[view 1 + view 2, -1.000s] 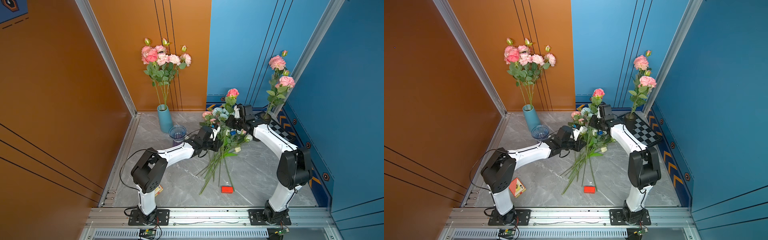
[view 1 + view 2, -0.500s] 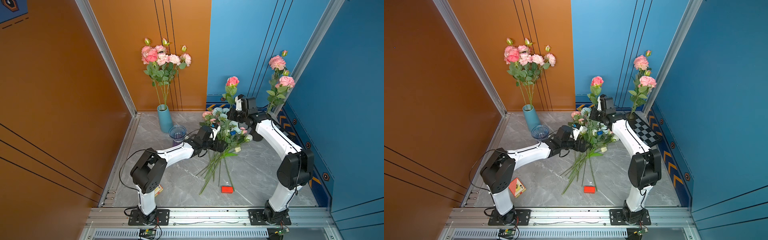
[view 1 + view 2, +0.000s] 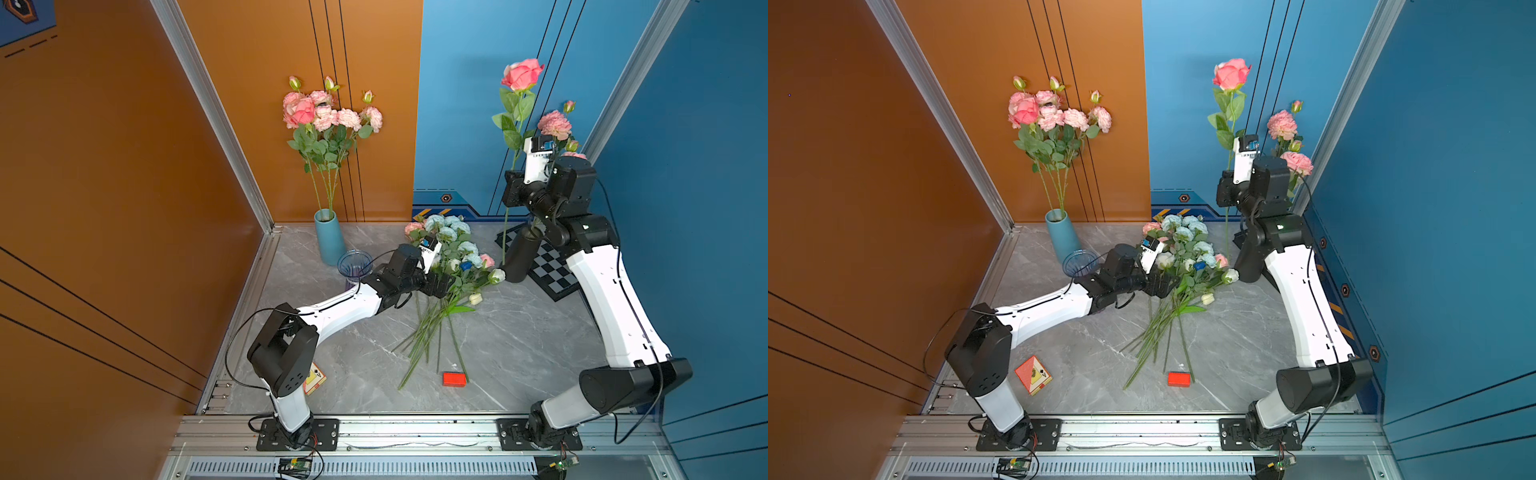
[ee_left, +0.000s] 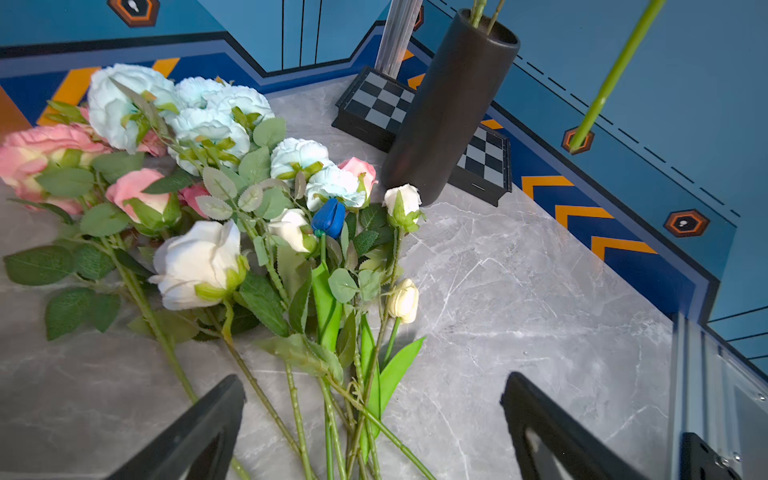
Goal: Place the pink flowers into the vase
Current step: Place the flower in the vase.
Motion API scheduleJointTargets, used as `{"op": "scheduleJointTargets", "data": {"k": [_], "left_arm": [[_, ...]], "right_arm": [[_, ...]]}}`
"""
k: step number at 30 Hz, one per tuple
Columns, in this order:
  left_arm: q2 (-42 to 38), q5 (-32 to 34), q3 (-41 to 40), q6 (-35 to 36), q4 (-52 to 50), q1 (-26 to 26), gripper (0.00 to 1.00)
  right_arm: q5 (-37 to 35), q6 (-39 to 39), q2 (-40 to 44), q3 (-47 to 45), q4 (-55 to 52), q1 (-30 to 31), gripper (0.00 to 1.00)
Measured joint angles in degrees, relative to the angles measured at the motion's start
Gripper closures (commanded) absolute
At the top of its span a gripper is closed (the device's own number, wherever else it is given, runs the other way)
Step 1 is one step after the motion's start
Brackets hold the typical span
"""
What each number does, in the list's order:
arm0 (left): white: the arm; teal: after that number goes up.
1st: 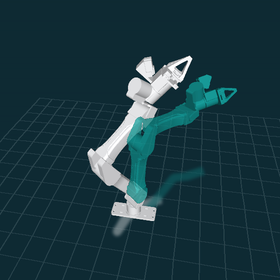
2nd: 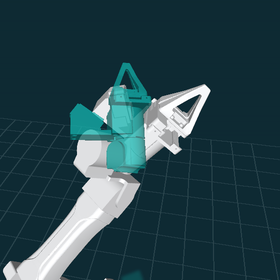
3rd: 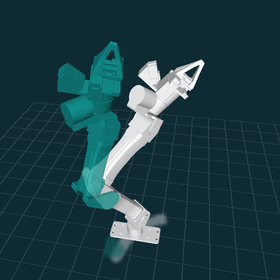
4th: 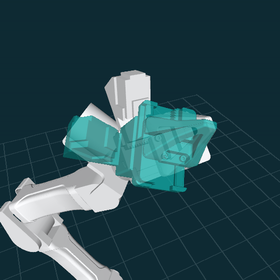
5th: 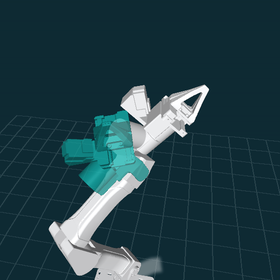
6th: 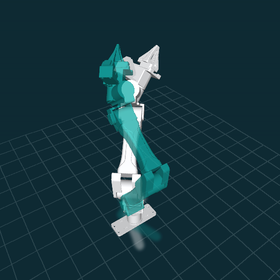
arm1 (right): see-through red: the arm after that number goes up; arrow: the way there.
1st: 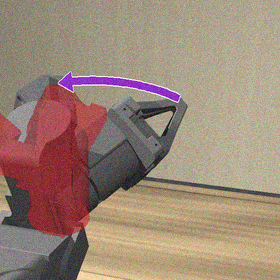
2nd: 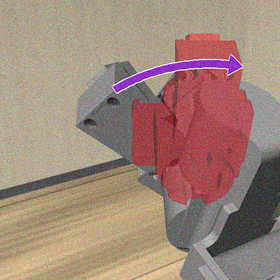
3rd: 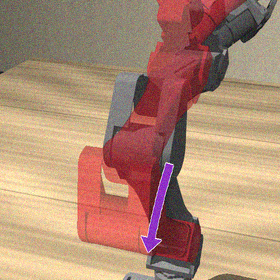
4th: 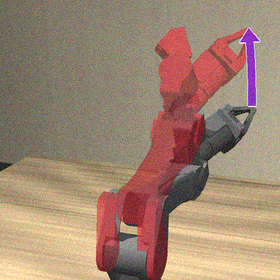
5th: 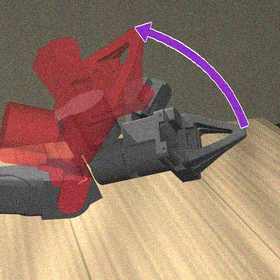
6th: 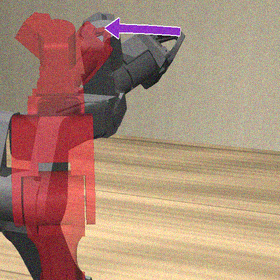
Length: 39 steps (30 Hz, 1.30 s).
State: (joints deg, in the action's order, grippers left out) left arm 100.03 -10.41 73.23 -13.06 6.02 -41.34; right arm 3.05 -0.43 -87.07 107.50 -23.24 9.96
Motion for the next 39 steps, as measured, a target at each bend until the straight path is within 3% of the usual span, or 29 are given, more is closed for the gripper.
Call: {"op": "scheduleJointTargets", "data": {"k": [8, 18, 39], "left_arm": [[0.00, 4.37, 1.42, 5.07, 0.04, -1.68, 0.02], [0.00, 8.79, 2.23, 9.22, 0.07, -2.67, 0.02], [0.00, 14.95, 2.43, 15.23, 0.26, -4.17, 0.02]], "right_arm": [[-2.93, -7.13, 0.22, -0.81, 7.74, -4.04, 1.00], [-2.89, -7.96, -4.70, -3.28, 17.25, -6.64, 1.00], [-1.57, -10.78, -8.52, -8.37, 25.42, -7.23, 1.00]]}}
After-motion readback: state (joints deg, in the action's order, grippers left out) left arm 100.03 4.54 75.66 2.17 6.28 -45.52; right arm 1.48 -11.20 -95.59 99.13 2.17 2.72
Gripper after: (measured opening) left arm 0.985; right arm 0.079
